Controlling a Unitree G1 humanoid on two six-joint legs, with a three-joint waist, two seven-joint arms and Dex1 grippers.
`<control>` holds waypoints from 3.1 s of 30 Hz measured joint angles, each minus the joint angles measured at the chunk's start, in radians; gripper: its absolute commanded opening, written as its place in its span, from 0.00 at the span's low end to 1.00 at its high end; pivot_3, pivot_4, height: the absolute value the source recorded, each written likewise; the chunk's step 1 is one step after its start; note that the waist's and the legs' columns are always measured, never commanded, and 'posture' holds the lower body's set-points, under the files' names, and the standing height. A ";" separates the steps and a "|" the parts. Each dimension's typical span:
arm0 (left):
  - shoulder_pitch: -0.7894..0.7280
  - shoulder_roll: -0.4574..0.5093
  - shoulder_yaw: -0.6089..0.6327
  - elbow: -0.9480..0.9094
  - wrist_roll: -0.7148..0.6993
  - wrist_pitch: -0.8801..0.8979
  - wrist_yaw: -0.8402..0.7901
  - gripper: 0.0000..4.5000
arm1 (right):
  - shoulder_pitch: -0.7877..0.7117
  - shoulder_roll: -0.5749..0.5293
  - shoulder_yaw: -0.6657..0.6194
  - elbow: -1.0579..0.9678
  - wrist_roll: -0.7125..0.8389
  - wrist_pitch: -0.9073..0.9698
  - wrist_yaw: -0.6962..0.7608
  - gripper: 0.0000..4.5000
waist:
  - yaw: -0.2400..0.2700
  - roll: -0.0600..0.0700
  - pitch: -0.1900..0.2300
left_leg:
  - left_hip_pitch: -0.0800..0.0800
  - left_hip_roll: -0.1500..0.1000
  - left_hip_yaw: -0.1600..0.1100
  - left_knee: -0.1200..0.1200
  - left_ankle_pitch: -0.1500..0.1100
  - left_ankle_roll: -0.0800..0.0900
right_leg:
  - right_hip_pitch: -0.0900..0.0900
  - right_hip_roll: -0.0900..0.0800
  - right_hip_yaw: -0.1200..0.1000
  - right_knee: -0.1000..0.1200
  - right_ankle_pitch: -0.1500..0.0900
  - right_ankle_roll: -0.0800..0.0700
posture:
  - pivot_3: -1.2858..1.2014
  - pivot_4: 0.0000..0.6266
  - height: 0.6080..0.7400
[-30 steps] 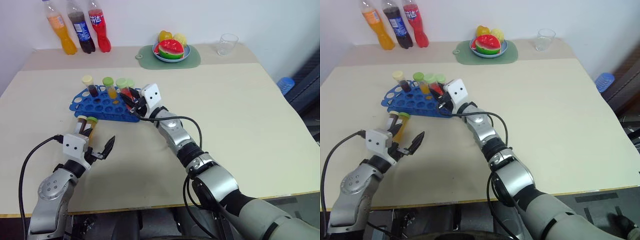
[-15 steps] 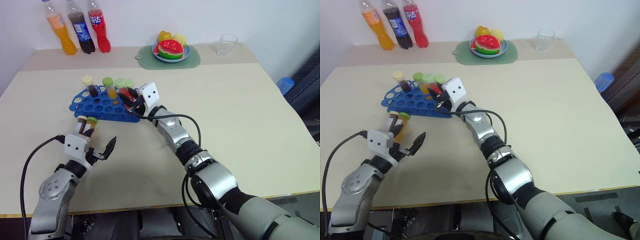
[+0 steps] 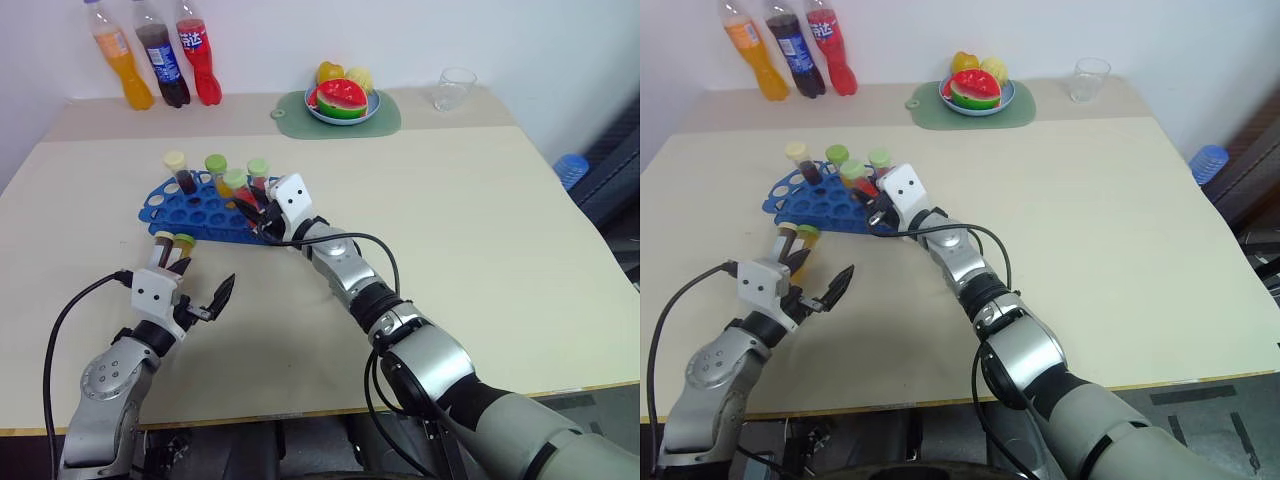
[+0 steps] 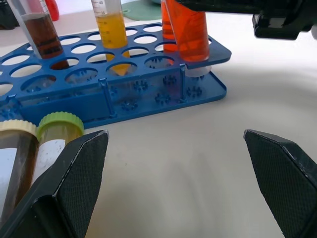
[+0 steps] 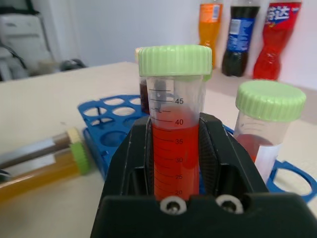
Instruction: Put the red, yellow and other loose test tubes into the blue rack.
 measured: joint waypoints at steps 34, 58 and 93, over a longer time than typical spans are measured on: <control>-0.455 0.255 0.096 -0.105 -0.045 0.825 0.324 1.00 | 0.322 -0.314 -0.020 -0.845 0.125 0.456 0.283 0.99 | 0.002 0.000 0.000 | -0.002 -0.002 -0.003 0.000 0.000 0.000 | -0.001 0.002 -0.003 -0.001 0.000 0.000 | 0.52 0.24 0.95; -0.905 0.392 -0.097 0.327 -0.483 1.420 0.453 1.00 | 0.545 -0.732 -0.022 -1.269 0.180 0.685 0.546 0.99 | 0.024 -0.002 0.002 | -0.002 -0.002 -0.003 0.000 0.000 -0.001 | -0.001 0.001 -0.002 -0.002 0.000 0.000 | 0.52 0.24 0.95; -0.840 0.342 -0.046 0.347 -0.759 1.420 0.791 0.18 | 0.559 -0.745 -0.011 -1.264 0.140 0.647 0.539 1.00 | 0.053 -0.001 0.001 | -0.002 -0.003 -0.002 0.000 0.003 -0.005 | 0.000 0.000 -0.002 -0.001 0.000 0.000 | 0.52 0.24 0.95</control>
